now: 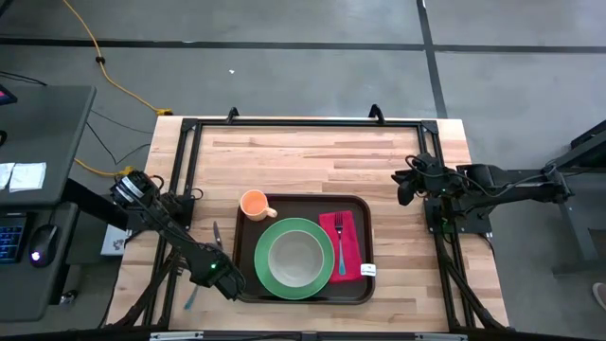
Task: Set up tray
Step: Put the blue spoon on the red table napkin to the left of the blue fork
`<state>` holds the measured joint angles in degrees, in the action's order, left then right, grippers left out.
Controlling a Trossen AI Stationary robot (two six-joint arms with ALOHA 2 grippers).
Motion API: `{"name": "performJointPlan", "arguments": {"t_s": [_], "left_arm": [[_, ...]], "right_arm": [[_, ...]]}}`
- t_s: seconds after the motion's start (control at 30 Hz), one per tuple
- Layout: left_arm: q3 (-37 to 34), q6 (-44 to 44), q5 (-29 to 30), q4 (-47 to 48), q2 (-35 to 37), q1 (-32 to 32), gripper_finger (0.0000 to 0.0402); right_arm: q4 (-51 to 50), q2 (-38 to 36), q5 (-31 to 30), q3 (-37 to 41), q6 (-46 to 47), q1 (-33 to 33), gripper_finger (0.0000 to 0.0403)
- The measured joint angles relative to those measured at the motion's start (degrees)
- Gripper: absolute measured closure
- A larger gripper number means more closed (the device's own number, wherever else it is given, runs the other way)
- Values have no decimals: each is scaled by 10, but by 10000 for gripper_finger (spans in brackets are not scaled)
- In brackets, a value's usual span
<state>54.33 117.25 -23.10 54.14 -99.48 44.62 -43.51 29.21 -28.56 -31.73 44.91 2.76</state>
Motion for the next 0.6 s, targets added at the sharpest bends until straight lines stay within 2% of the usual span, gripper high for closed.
{"name": "performJointPlan", "arguments": {"t_s": [0.6], "left_arm": [[2,-6,14,13,36,0,397]], "right_arm": [[14,0,-6,0,0,0,318]]}}
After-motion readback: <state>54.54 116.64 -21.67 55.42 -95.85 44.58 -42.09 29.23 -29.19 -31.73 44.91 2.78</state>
